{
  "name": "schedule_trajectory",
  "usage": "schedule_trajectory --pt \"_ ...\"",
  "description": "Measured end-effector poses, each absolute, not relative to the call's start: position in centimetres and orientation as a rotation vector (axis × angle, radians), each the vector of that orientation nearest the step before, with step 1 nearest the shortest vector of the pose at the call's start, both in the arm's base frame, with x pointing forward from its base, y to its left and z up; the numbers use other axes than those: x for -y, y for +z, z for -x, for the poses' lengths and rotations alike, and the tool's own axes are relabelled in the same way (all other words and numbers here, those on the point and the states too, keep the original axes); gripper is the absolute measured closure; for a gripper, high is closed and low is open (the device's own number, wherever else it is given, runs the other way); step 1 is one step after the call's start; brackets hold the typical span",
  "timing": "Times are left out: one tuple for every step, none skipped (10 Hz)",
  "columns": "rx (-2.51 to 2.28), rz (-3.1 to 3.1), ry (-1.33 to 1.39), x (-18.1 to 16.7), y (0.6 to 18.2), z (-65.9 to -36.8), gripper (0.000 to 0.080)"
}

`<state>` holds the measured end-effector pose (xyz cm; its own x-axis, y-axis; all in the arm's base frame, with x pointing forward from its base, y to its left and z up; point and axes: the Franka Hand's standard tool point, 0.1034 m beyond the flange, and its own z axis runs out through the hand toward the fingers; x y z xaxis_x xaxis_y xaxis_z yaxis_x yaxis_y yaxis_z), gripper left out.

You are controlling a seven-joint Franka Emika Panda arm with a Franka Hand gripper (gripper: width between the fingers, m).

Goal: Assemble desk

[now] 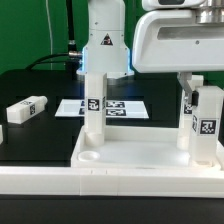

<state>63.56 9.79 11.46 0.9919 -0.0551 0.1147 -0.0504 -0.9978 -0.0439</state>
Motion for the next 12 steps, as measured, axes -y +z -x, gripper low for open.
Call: schedule_trajectory --pt "-0.084 3.094 -0.180 -9.77 11.47 -63.56 0.0511" --pt "-0.224 3.076 -0.176 -9.68 11.45 -63.56 0.0511" --pt "-0.458 3.034 -0.166 -9.66 11.38 -63.56 0.0511" --pt "-0.650 2.990 -0.157 -9.65 11.37 -63.55 0.0511" --pt "-0.765 2.959 -0.153 -9.65 11.37 -63.55 0.0511" --pt "-0.861 2.926 -0.147 -9.63 11.37 -63.56 0.0511" --pt "-1.026 2.861 -0.134 -9.64 11.36 -63.55 0.0511" --pt "-1.136 2.816 -0.126 -9.63 11.36 -63.53 0.0511" --pt "-1.227 2.770 -0.114 -9.63 11.34 -63.49 0.0511" --pt "-1.386 2.689 -0.097 -9.68 11.33 -63.44 0.0510" --pt "-1.481 2.636 -0.090 -9.69 11.32 -63.44 0.0510" --pt "-1.573 2.580 -0.083 -9.80 11.29 -63.40 0.0509"
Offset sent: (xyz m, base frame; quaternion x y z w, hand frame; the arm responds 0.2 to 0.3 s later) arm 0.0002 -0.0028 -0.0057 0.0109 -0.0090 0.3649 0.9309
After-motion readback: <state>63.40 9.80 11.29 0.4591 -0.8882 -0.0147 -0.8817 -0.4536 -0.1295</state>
